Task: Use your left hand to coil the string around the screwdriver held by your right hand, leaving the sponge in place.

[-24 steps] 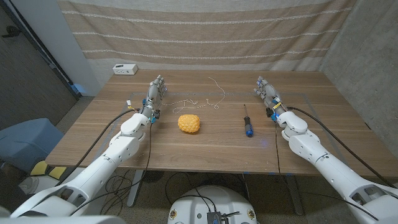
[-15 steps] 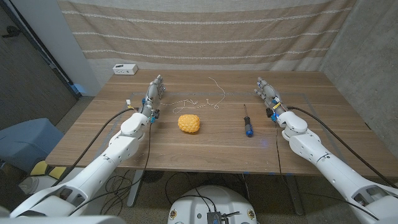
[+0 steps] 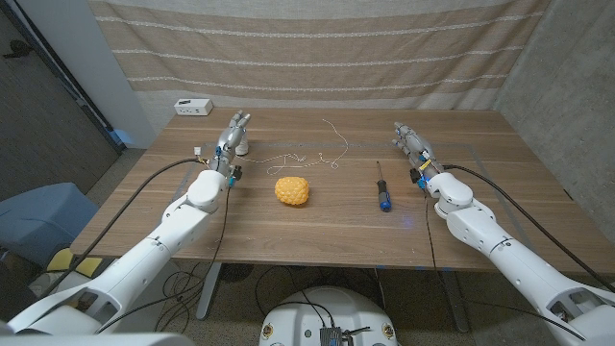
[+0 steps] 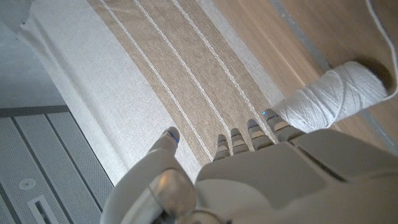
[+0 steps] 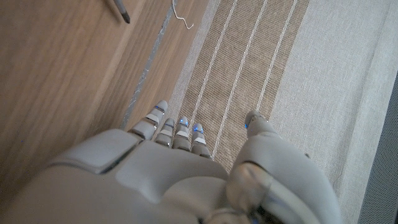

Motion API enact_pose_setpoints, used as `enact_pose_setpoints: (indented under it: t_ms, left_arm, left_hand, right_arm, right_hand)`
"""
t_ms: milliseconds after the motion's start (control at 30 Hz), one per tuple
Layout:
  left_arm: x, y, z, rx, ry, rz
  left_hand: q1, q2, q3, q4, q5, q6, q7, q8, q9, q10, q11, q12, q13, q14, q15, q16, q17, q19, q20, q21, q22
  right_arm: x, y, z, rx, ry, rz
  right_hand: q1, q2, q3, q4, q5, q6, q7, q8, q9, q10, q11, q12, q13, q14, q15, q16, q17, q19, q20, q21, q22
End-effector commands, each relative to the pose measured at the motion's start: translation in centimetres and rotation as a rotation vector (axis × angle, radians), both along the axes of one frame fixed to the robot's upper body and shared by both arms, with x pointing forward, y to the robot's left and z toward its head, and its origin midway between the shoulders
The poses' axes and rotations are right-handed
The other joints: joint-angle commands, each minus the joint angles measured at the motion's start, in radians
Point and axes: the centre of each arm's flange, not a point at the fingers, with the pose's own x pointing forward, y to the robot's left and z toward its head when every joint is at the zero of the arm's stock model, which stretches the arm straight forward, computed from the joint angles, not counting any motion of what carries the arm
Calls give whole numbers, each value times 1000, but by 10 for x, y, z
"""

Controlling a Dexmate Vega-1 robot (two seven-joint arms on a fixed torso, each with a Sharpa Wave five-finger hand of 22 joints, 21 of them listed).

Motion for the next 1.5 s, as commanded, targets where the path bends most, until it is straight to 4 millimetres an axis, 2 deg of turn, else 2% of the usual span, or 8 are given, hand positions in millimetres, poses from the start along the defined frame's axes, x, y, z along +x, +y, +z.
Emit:
enact_pose_setpoints:
  t_ms: [33, 167, 267, 567, 933, 1133, 1200, 1500]
  left_arm:
    - [-19, 8, 20, 113, -94, 275]
    - [-23, 8, 25, 148, -138, 331]
    - [-26, 6, 28, 161, -173, 364]
    - [-41, 14, 32, 153, -216, 551]
    - [-47, 33, 29, 105, -178, 655]
    - [-45, 42, 27, 92, -166, 695]
    - [-43, 45, 26, 90, -158, 699]
    - [-28, 57, 25, 57, -82, 648]
  left_hand:
    - [35, -2, 10, -34, -12, 25, -6, 2, 5, 28, -3, 8, 4, 24, -12, 2, 4, 24, 20, 10, 4]
    - [89, -2, 27, -88, -24, 54, -2, 3, 6, 52, -3, 6, 8, 61, -28, 1, 5, 62, -9, 18, 5]
    - [113, -3, 30, -111, -29, 86, 4, 8, 7, 68, -3, 6, 9, 81, -35, 1, 5, 81, -28, 22, 6]
    - [149, -11, 35, -141, -34, 99, 1, 5, 9, 81, -8, 3, 12, 103, -33, 0, 7, 92, 10, 23, 8]
    - [180, -29, 35, -159, -36, 104, 16, 4, 10, 88, 2, 0, 14, 113, -22, -2, 8, 122, 22, 30, 7]
    - [209, -40, 35, -164, -36, 118, 22, 5, 11, 105, 9, 2, 16, 135, -21, 1, 9, 159, 30, 40, 6]
    - [220, -43, 35, -165, -35, 121, 27, 6, 12, 109, 16, 2, 16, 141, -22, 2, 9, 172, 34, 43, 5]
    - [253, -54, 35, -167, -34, 125, 33, 4, 13, 113, 15, -2, 18, 160, -25, 3, 9, 207, 32, 50, 2]
  right_arm:
    - [-2, 0, -4, -8, 6, -33]
    - [-1, 0, -5, -7, 7, -34]
    - [-1, 1, -6, -7, 8, -36]
    - [-3, 1, -9, -15, 13, -56]
    - [-26, 2, -13, -131, 27, -206]
    - [-39, 13, -9, -211, 5, -265]
    - [-43, 17, -8, -238, -1, -284]
    - [-58, 27, -5, -306, -25, -325]
  right_hand:
    - [15, 0, 3, -10, -8, 8, -2, 7, 4, 9, 4, 5, 5, 6, 5, 10, 2, 9, 2, 8, 2]
    - [19, -2, 3, -15, -10, 14, 0, 8, 4, 11, 3, 5, 5, 9, 5, 10, 2, 11, 3, 8, 2]
    - [21, -3, 4, -19, -12, 17, 2, 9, 4, 11, 3, 4, 5, 11, 6, 10, 2, 13, 2, 8, 2]
    - [27, -7, 4, -29, -16, 21, 3, 8, 4, 17, 5, 4, 6, 13, 6, 9, 2, 14, 2, 7, 2]
    - [47, -19, 6, -58, -30, 52, -4, 13, 5, 46, 2, 9, 6, 47, 6, 15, 3, 46, 6, 14, 2]
    - [80, -19, 14, -90, -37, 109, -2, 22, 5, 63, 4, 4, 6, 108, 8, 26, 3, 100, 14, 25, 3]
    - [93, -18, 17, -102, -39, 123, -3, 19, 6, 119, 2, 19, 8, 124, 3, 25, 4, 113, 14, 23, 3]
    - [99, -24, 15, -107, -40, 138, -2, 21, 6, 129, 0, 19, 7, 136, 0, 26, 4, 124, 14, 24, 3]
